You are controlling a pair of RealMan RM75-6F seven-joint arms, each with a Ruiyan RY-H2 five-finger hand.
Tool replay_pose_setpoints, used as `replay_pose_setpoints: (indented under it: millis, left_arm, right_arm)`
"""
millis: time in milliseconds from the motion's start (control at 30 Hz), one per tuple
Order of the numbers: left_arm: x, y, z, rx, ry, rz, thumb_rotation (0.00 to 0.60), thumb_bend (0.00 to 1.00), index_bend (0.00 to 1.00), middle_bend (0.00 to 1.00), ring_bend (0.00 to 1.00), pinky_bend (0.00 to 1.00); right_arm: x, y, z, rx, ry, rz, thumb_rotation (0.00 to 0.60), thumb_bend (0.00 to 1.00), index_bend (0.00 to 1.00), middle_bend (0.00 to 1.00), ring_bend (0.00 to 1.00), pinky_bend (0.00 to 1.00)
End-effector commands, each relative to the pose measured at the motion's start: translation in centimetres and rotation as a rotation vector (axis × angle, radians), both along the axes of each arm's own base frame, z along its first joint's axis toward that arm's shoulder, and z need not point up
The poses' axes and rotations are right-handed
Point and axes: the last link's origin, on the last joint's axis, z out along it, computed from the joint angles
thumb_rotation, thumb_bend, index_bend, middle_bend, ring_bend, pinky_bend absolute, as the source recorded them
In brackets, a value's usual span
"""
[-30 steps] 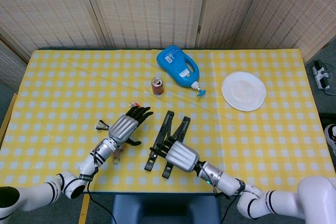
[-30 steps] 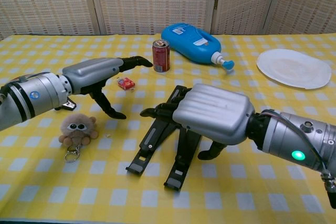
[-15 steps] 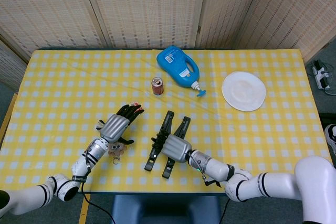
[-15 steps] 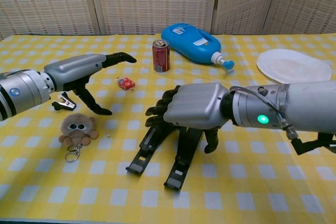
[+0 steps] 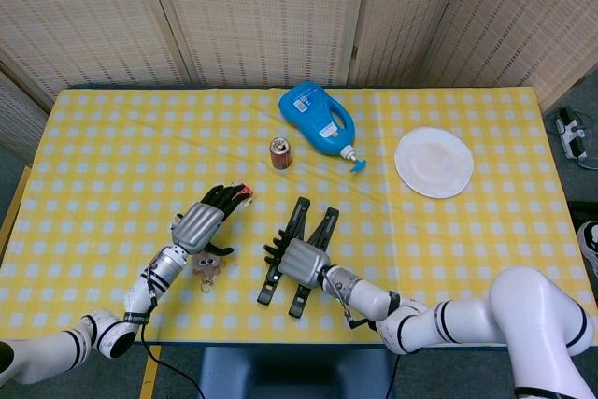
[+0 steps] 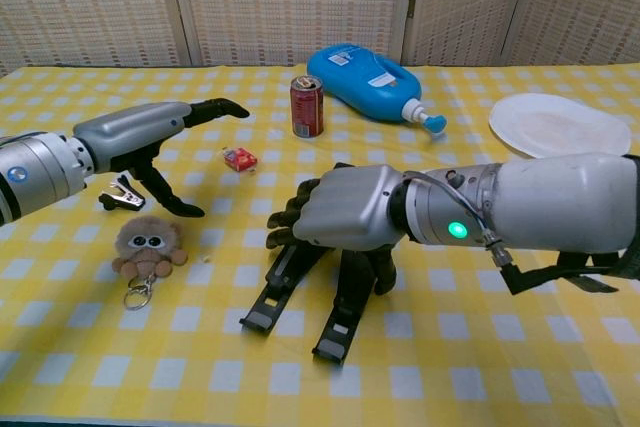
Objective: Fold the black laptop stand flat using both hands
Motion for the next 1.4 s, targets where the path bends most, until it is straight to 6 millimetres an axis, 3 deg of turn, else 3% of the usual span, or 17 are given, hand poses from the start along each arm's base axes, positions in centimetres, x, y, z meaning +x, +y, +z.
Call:
replay_pose_setpoints:
  millis: [33, 267, 367, 533, 833, 933, 1033, 1100, 1167, 1267, 1400]
  left_arm:
    - [-0.1, 0.0, 0.0, 0.002, -0.002, 0.002, 0.600, 0.15, 0.00, 0.02, 0.00, 0.00]
    - [-0.4, 0.0, 0.2, 0.007, -0.007, 0.010, 0.600, 0.15, 0.00, 0.02, 0.00, 0.00]
    - [-0.5, 0.0, 0.2, 0.007, -0.007, 0.011, 0.600, 0.15, 0.00, 0.02, 0.00, 0.00]
    - [-0.6, -0.1, 0.2, 0.008, -0.008, 0.013, 0.600, 0.15, 0.00, 0.02, 0.00, 0.00]
    - [-0.6, -0.1, 0.3, 0.012, -0.009, 0.014, 0.600, 0.15, 0.00, 0.02, 0.00, 0.00]
    - [-0.7, -0.1, 0.5, 0.016, -0.007, 0.014, 0.600, 0.15, 0.00, 0.02, 0.00, 0.00]
    - [-0.7, -0.1, 0.7, 0.025, -0.011, 0.015, 0.600, 0.15, 0.00, 0.02, 0.00, 0.00]
    - [-0.6, 0.0, 1.0, 0.035, -0.013, 0.013, 0.600, 0.15, 0.00, 0.02, 0.00, 0.00]
    - [-0.6, 0.0, 1.4, 0.047, -0.015, 0.009, 0.600, 0.15, 0.00, 0.02, 0.00, 0.00]
    - [-0.5, 0.1, 2.2, 0.075, -0.020, 0.008, 0.600, 0.15, 0.00, 0.02, 0.00, 0.00]
    - [-0.7, 0.2, 3.6, 0.126, -0.021, 0.023, 0.600, 0.16, 0.00, 0.02, 0.00, 0.00]
  right_arm:
    - [0.1, -0.1, -0.3, -0.003, 0.011, -0.002, 0.600, 0.18, 0.00, 0.06, 0.04, 0.01]
    - [0.3, -0.2, -0.7, -0.013, 0.009, -0.006, 0.600, 0.18, 0.03, 0.15, 0.08, 0.02]
    - [0.5, -0.3, -0.7, -0.022, -0.010, 0.004, 0.600, 0.18, 0.13, 0.22, 0.12, 0.04]
    - [0.7, -0.5, -0.4, -0.028, -0.045, 0.011, 0.600, 0.28, 0.30, 0.34, 0.20, 0.07]
    - [1.3, -0.6, 0.0, -0.029, -0.127, 0.031, 0.600, 0.36, 0.49, 0.47, 0.30, 0.11]
    - [1.2, -0.5, 0.0, -0.026, -0.145, 0.031, 0.600, 0.37, 0.50, 0.49, 0.31, 0.12]
    - [1.0, -0.4, 0.1, -0.018, -0.148, 0.020, 0.600, 0.37, 0.41, 0.40, 0.26, 0.12]
    - [1.0, -0.2, 0.3, -0.018, -0.157, 0.008, 0.600, 0.37, 0.17, 0.22, 0.16, 0.09]
    - [1.1, 0.1, 0.7, -0.024, -0.177, -0.001, 0.600, 0.37, 0.03, 0.10, 0.08, 0.06]
    - [1.2, 0.5, 2.1, -0.052, -0.238, -0.025, 0.600, 0.37, 0.00, 0.04, 0.05, 0.04]
    - [0.7, 0.9, 4.9, -0.120, -0.344, -0.075, 0.600, 0.37, 0.00, 0.04, 0.06, 0.04]
